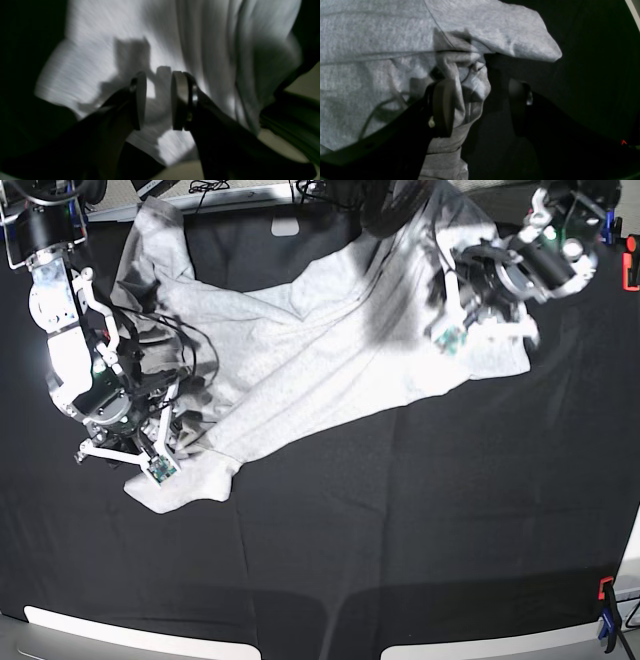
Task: Layout the t-shirt on the table in an organized manner, then fold the t-shirt properly
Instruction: 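Drag the held shirt edge with the left gripper away from the right gripper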
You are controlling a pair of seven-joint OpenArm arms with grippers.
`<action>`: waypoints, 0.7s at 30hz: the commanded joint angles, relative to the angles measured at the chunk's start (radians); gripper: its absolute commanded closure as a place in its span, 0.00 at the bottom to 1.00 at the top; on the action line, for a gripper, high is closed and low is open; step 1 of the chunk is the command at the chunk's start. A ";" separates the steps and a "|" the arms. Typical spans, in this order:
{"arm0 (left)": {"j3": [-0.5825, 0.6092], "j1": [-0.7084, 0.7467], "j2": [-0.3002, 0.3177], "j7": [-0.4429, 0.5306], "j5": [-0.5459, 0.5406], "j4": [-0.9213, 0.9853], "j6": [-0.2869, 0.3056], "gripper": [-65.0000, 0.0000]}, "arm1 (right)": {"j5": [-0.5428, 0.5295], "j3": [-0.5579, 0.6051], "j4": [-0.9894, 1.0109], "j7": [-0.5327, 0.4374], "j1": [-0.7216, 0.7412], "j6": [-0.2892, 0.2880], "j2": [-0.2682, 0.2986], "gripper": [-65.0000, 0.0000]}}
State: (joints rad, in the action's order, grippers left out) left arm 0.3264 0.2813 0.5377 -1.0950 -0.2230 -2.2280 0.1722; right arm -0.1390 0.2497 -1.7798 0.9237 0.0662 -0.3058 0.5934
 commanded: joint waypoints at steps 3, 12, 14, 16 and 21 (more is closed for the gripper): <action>-0.031 -0.018 0.009 0.092 0.134 -0.056 -0.083 0.65 | 0.004 -0.008 -0.017 -0.018 0.019 0.007 0.013 0.49; -0.371 -0.083 0.009 0.098 -0.100 0.178 -0.106 0.60 | 0.004 -0.008 -0.017 -0.018 0.019 0.007 0.013 0.49; -0.463 -0.102 0.008 0.101 -0.226 0.260 -0.056 0.60 | 0.004 -0.008 -0.017 -0.018 0.019 0.007 0.013 0.49; -0.544 -0.119 0.008 0.100 -0.375 0.348 0.013 0.60 | 0.004 -0.008 -0.017 -0.018 0.019 0.007 0.013 0.49; -0.643 -0.138 0.008 0.101 -0.694 0.590 0.209 0.60 | 0.003 -0.008 -0.017 -0.018 0.019 0.007 0.013 0.49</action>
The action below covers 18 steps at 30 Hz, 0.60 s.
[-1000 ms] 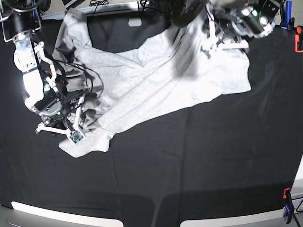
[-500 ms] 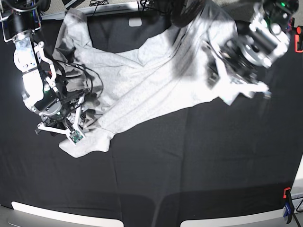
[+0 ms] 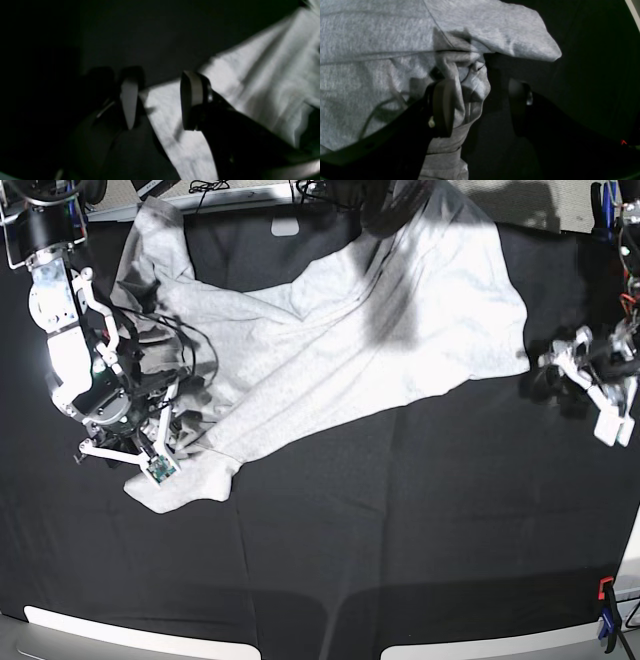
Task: Layout the t-shirt on the table in an organized manner, then fold the t-shirt properly
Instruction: 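Drag the held shirt edge with the left gripper away from the right gripper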
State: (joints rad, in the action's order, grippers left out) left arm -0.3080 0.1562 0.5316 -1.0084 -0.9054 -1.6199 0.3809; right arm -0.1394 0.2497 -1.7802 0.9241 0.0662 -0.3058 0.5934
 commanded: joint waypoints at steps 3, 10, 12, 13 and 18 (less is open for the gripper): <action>-0.011 -0.015 0.014 0.030 -0.073 0.114 0.095 0.60 | 0.004 -0.008 -0.017 -0.018 0.019 0.007 0.013 0.49; -0.011 -0.013 0.014 0.136 -0.073 0.277 0.171 0.60 | 0.004 -0.008 -0.017 -0.019 0.019 0.007 0.013 0.49; -0.011 -0.013 0.011 0.146 -0.073 0.282 0.170 0.60 | 0.004 -0.008 -0.017 -0.019 0.019 0.007 0.013 0.49; -0.011 -0.013 0.008 0.145 -0.073 0.282 0.170 0.60 | 0.004 -0.008 -0.017 -0.019 0.019 0.007 0.013 0.49; -0.011 -0.012 -0.045 0.143 -0.073 0.282 0.171 0.60 | 0.004 -0.008 -0.017 -0.019 0.019 0.007 0.013 0.49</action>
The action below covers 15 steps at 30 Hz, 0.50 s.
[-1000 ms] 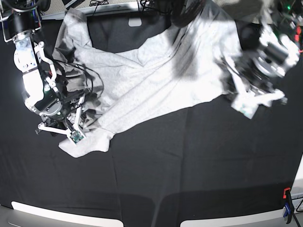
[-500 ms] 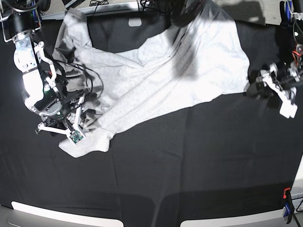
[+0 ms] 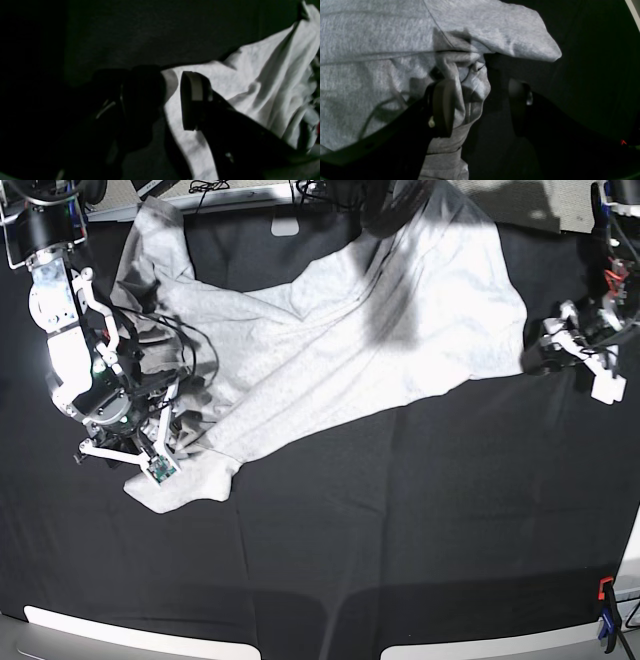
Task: Layout the t-shirt on the table in an organized manner, then fold the t-shirt properly
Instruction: 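Drag the held shirt edge with the left gripper away from the right gripper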
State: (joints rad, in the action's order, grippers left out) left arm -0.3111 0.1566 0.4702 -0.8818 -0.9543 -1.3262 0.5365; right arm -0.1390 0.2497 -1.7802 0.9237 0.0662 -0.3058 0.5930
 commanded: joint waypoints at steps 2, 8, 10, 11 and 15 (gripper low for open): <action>-0.008 -0.013 -0.023 0.016 -0.017 -0.012 0.024 0.60 | 0.003 -0.008 -0.017 -0.019 0.019 0.007 0.014 0.49; -0.008 -0.012 -0.090 0.016 0.073 -0.012 0.040 0.60 | 0.004 -0.008 -0.017 -0.018 0.019 0.007 0.014 0.49; -0.009 -0.013 -0.086 0.020 0.069 -0.012 0.040 0.63 | 0.004 -0.008 -0.017 -0.018 0.019 0.007 0.014 0.49; -0.009 -0.013 -0.083 0.025 0.063 -0.012 0.040 0.67 | 0.004 -0.008 -0.017 -0.018 0.019 0.007 0.014 0.49; -0.009 -0.013 -0.073 0.047 0.051 -0.013 0.040 1.00 | 0.008 -0.008 -0.016 -0.033 0.020 0.007 0.014 0.49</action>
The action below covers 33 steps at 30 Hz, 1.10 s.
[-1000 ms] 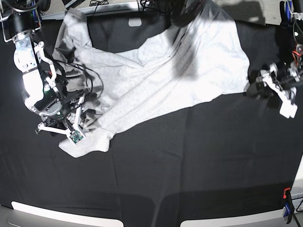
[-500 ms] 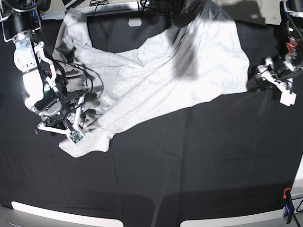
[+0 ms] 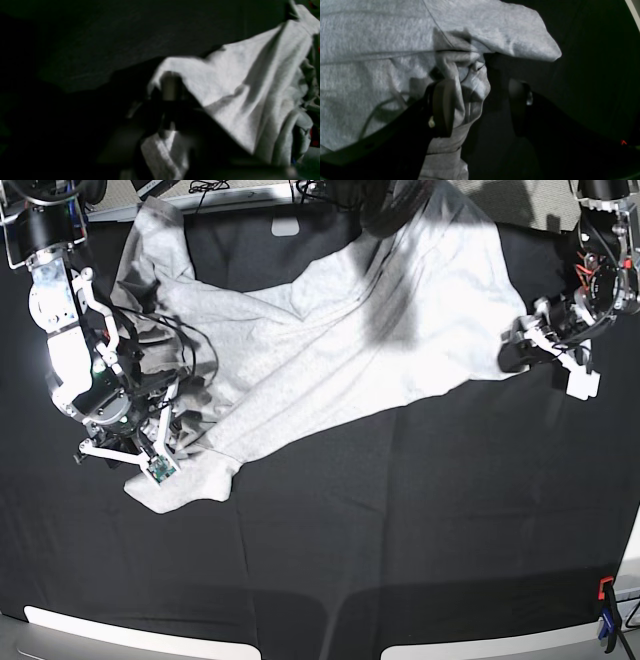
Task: Layout the t-shirt on the table in an organized manner, then fold the t-shirt properly
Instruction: 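Drag the held shirt edge with the left gripper away from the right gripper, then grasp the shirt hem corners with both grippers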
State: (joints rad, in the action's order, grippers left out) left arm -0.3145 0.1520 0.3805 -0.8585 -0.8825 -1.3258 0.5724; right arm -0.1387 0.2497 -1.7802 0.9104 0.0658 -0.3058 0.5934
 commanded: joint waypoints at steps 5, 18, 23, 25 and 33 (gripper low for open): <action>-0.006 -0.008 0.016 0.023 -0.047 -0.013 0.004 1.00 | 0.098 -0.008 0.026 -0.052 0.052 0.110 0.013 0.49; -0.006 -0.008 0.016 0.023 -0.046 -0.013 0.004 1.00 | -0.192 -0.233 0.553 0.097 0.438 0.003 -0.105 0.49; -0.006 -0.008 0.016 0.021 -0.046 -0.013 0.005 1.00 | -0.206 -0.236 0.733 0.087 0.517 -0.055 -0.136 0.49; -0.006 -0.008 0.016 0.022 -0.046 -0.013 0.005 1.00 | -0.206 -0.236 0.770 0.058 0.528 -0.062 -0.143 0.49; -0.006 -0.009 0.016 0.023 -0.045 -0.013 0.005 1.00 | -0.173 -0.236 0.788 -0.014 0.527 -0.062 -0.167 1.00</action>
State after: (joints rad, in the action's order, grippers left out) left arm -0.3145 0.1520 0.3798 -0.8558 -0.9089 -1.3254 0.5728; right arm -0.3157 0.0189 -0.9760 0.9096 0.5575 -0.3676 0.4091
